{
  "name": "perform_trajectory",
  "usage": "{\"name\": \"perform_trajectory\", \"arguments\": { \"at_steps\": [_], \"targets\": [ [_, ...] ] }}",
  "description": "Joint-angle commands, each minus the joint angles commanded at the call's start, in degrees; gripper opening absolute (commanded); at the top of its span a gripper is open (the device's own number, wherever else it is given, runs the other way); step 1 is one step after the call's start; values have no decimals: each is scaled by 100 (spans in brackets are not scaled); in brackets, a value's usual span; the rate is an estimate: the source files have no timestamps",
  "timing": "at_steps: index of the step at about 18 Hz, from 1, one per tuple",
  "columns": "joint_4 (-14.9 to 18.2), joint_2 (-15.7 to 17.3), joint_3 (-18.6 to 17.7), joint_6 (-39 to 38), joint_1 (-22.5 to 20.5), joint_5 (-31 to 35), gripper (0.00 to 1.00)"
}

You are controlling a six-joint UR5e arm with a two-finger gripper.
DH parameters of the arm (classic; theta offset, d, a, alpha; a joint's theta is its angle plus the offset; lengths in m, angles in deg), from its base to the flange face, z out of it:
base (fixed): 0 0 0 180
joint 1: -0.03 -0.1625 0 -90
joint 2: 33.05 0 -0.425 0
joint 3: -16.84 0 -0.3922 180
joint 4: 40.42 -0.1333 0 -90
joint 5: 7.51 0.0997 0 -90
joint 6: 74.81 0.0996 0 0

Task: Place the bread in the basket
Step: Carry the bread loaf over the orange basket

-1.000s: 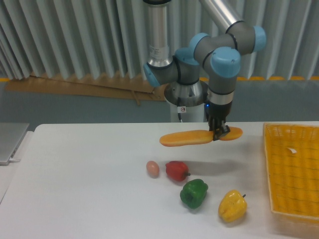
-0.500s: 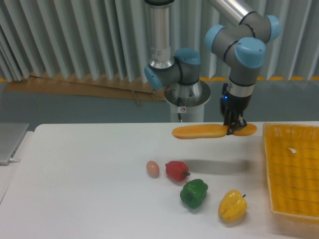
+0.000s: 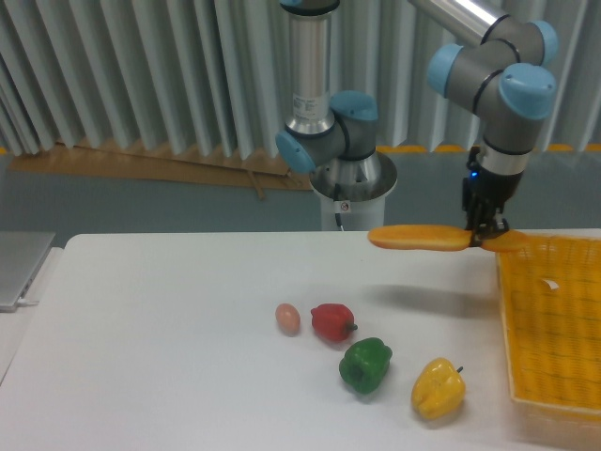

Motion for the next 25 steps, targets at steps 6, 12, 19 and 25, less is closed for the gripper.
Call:
{"name": "perform_trajectory", "arguments": {
  "at_steps": [6,12,19,25],
  "targets": [
    [-9,-466,351,776,-528,0,29],
    [53,-739,677,917,-458,220,27],
    [-289,-1345,1020,960,-546,220,26],
    [-422,-1469,976,1495,-660,185,26]
  ]
}}
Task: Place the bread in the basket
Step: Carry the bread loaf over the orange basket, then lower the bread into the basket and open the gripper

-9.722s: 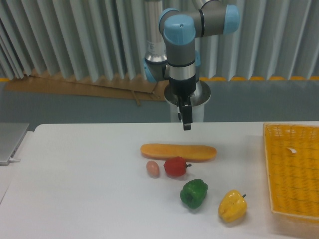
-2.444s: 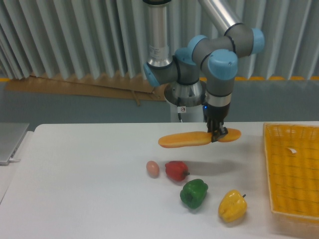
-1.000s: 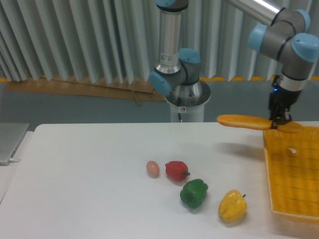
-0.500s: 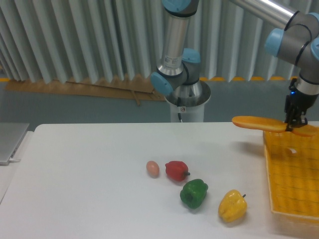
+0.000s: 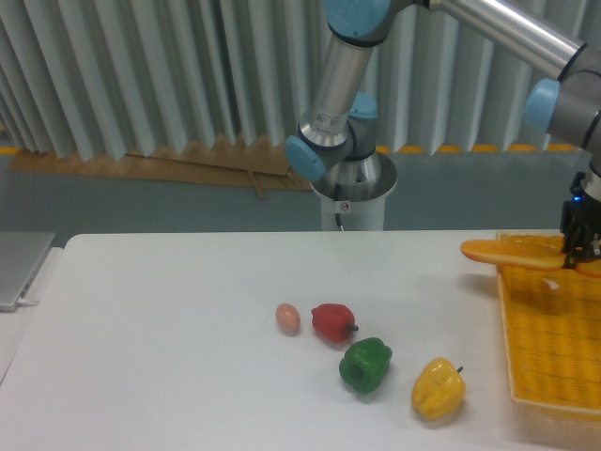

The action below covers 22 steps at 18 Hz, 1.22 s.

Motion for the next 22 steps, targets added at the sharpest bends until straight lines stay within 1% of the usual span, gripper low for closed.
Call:
{"name": "perform_trajectory", "arguments": {
  "at_steps": [4,5,9,11,14,15,17,18,19,20,21,22],
  "targets": [
    [18,44,-36,194,-88,-53,26],
    [26,62,-36,282,-71,-53,27],
    [9,70,-62,230,79,-35,28],
    [-17,44,-62,204,88,-27,28],
    [-35,-87,-62,212,70,-44,28],
    [-79,-114,-53,239,70,-36,28],
    [-280,-132,-71,292,44,-35,28],
    [-290,-123,-71,292,18,-44,31],
    [-290,-114,-71,292,26,-36,50],
    [-299,-105,-71,283,44,-27,53],
    [-290,-105,-71,274,61,-27,65],
    [-290,-105,-88,239,70,-35,100]
  ]
}}
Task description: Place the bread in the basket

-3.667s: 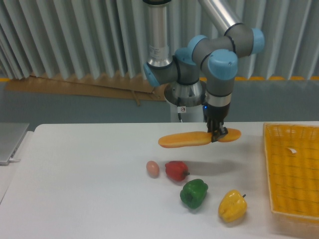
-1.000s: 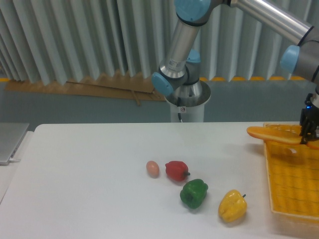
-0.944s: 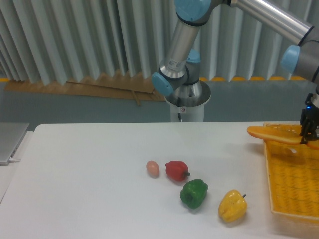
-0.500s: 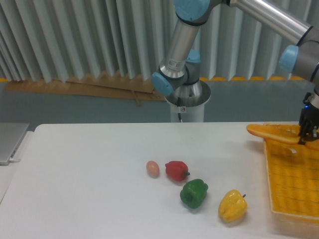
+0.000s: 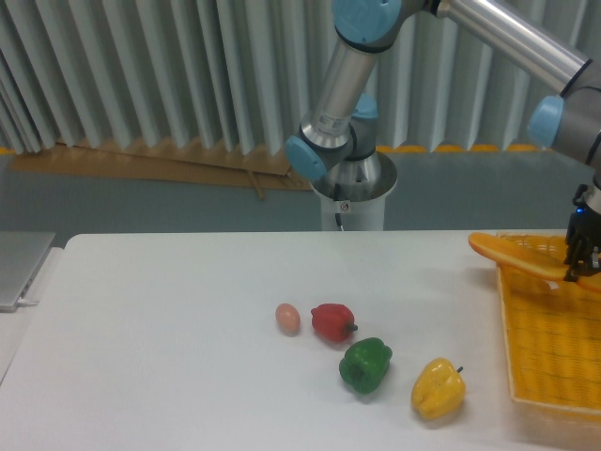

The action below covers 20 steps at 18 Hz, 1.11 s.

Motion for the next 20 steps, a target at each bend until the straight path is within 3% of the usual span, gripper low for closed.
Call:
{"name": "perform_trajectory", "arguments": {
  "at_steps": [11,15,20],
  "targets": [
    [17,88,-26,18,-9,-202,100],
    [79,465,-114,-737,263,-150,100],
    [307,738,-150,-896,483,-158,100]
  ]
}}
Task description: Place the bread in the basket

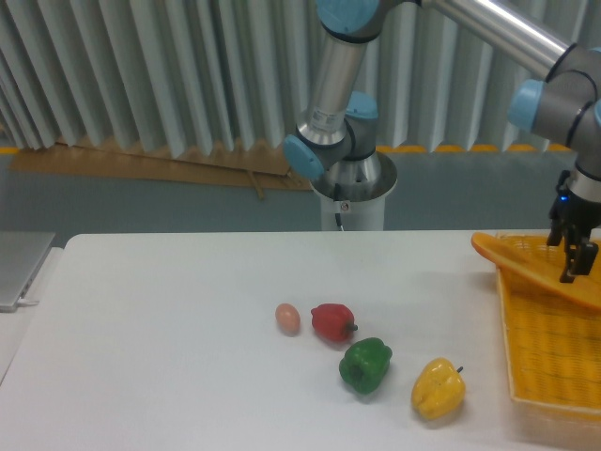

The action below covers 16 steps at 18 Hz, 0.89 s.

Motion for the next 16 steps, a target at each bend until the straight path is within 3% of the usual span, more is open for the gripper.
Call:
{"name": "perform_trajectory", "arguments": {
  "at_steps": [11,16],
  "targets": [
    [35,396,-97,-1186,773,-18,100],
    [237,563,-97,-1776,1283,-9,100]
  ]
}}
